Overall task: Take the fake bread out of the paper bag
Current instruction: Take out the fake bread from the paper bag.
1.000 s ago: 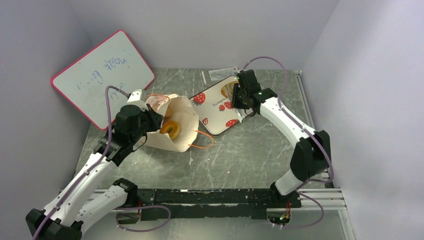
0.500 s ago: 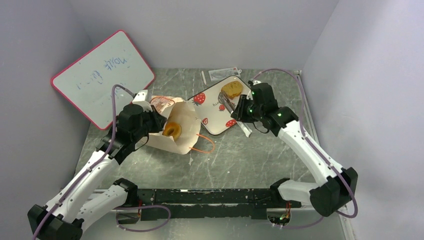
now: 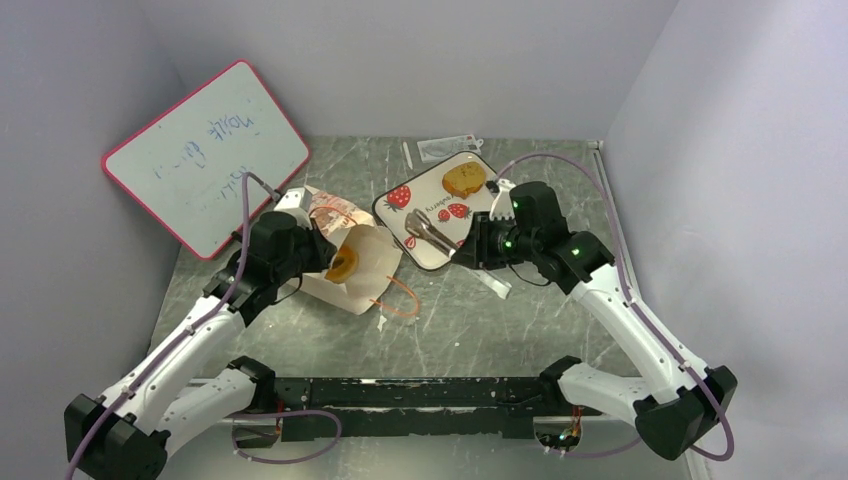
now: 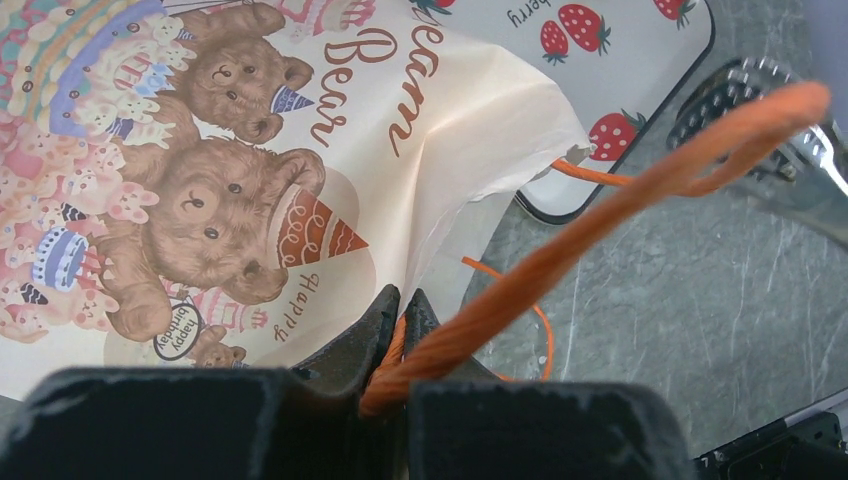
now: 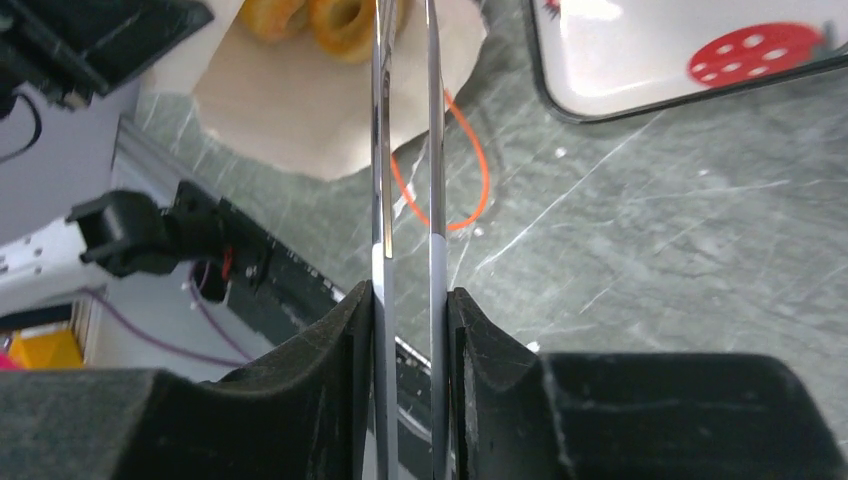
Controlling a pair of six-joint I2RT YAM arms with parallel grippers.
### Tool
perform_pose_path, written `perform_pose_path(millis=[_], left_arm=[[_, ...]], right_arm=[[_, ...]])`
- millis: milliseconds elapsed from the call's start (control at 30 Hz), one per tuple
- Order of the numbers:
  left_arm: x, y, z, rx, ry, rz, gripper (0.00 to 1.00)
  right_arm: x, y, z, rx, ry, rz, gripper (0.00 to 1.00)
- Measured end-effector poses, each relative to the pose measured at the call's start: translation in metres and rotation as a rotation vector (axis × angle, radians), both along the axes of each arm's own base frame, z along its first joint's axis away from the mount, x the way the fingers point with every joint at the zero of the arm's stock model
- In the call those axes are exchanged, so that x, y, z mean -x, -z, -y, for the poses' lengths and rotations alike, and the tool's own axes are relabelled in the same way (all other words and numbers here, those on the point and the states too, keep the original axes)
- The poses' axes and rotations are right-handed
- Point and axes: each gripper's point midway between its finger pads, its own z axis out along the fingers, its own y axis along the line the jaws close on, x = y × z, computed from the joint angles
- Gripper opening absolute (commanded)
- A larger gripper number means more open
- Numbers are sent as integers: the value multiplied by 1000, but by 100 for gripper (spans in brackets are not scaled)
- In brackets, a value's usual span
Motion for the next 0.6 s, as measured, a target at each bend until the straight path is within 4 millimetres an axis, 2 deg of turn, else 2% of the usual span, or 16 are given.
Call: perform_pose_path(millis=[333,600], left_arm=[[-8,6,5,-1,-1,-18,7],[-14,-1,11,13,14,-6,7]], right_arm=[[34,12,-17,-67,-159,-113,31],[49,38,-36,-103,-239,-215,31]])
